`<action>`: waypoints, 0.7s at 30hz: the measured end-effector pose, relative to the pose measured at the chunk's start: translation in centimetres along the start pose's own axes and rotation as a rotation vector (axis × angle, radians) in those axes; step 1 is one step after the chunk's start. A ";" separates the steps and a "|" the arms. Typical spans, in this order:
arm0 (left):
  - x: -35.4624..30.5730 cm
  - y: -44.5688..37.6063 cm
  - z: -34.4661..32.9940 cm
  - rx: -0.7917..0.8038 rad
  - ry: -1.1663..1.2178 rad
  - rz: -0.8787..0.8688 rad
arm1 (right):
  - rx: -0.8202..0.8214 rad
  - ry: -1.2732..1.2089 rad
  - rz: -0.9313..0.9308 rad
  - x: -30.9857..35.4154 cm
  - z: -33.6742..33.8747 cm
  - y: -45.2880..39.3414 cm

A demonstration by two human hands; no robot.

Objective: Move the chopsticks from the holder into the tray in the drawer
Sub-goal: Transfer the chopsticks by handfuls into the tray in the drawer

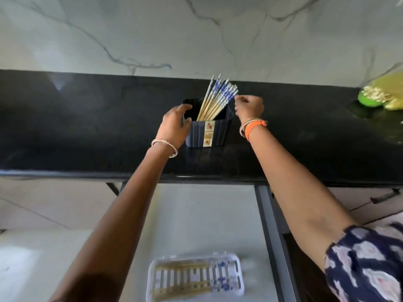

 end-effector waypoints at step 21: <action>1.3 0.4 -0.7 0.056 -0.029 -0.008 | -0.125 -0.189 -0.104 0.3 -0.4 -4.6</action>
Point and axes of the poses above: each hand's wrist, its own y-axis away from the middle knuckle, its own z-axis out of the back of the hand, x = y × z, the point moved 7 cm from there along -y, towards the middle knuckle, and after that the axes turned 10 degrees about z, right-handed, at the moved point
